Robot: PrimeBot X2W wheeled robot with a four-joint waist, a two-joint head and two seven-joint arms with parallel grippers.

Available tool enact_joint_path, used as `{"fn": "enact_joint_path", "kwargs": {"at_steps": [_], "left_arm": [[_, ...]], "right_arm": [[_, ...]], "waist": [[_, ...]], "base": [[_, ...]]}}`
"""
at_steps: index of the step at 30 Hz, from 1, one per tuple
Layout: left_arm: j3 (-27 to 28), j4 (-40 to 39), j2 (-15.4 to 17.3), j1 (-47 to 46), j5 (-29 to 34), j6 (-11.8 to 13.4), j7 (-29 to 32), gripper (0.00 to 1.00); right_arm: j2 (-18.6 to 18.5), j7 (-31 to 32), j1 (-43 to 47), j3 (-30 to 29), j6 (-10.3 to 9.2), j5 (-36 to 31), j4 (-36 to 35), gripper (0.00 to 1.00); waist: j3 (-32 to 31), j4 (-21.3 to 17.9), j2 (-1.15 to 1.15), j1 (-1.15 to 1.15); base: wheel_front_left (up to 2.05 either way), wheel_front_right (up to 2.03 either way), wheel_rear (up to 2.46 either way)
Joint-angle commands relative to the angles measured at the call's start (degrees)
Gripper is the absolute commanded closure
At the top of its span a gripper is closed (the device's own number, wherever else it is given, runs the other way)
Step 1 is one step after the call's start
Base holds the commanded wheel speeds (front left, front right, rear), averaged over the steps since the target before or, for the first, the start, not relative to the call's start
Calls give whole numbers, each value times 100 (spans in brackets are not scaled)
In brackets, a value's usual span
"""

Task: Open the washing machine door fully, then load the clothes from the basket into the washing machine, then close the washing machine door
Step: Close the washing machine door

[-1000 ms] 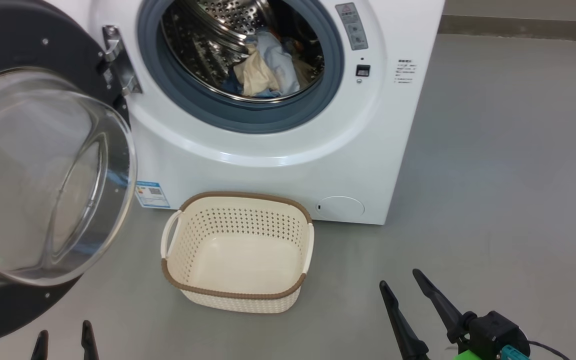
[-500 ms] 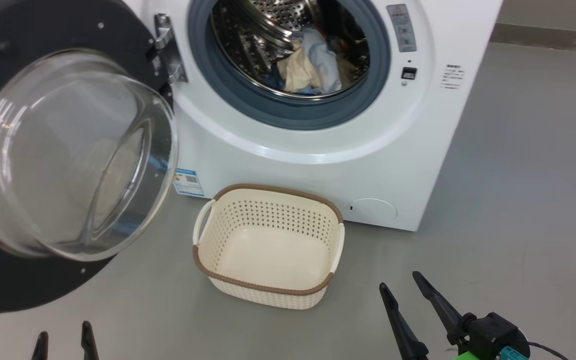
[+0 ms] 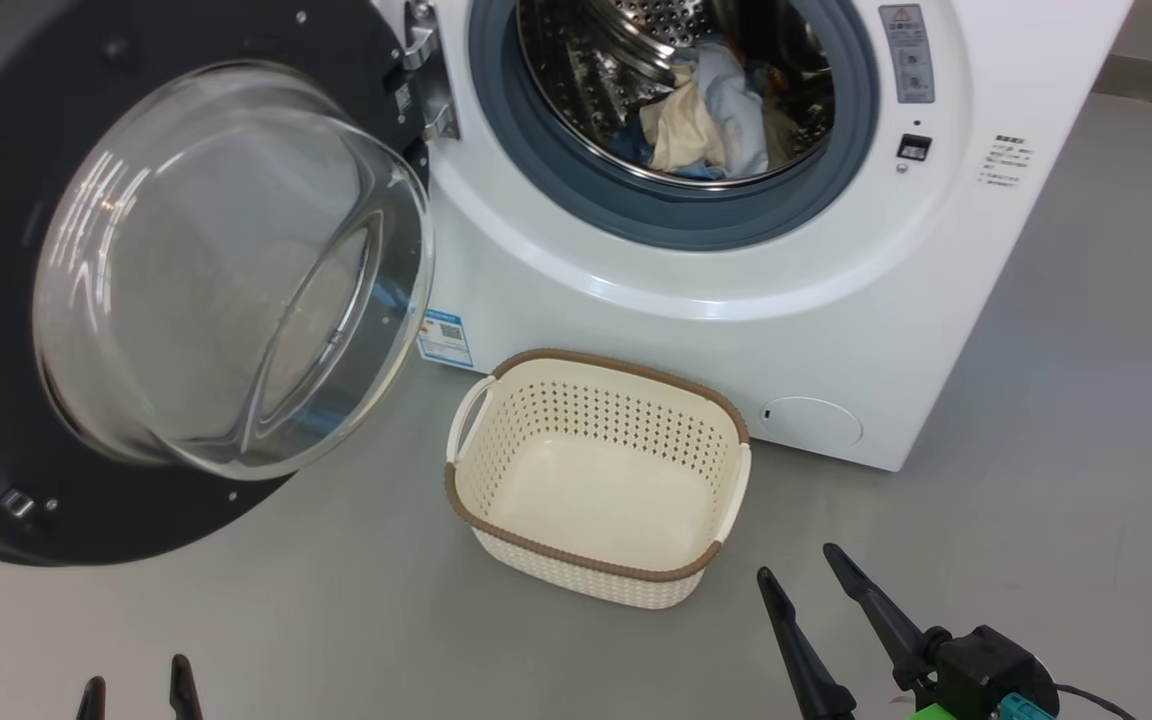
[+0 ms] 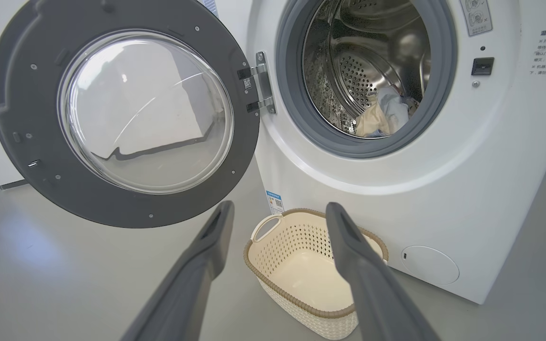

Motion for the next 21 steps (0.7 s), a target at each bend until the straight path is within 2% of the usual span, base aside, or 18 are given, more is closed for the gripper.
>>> {"fn": "enact_joint_path", "kwargs": {"at_steps": [1,21], "left_arm": [[164,-129,20,-133,-27,60,-32,0],[80,-207,19,-133,-131,203,-32,0]], "right_arm": [[-33,-28,-87,168,8,-20,-135,0],[-135,-28,-153,232,8,-23,-130,0]], "waist": [[47,81,0,0],[174,428,0,0]], "base": [[0,0,0],[0,0,0]]}}
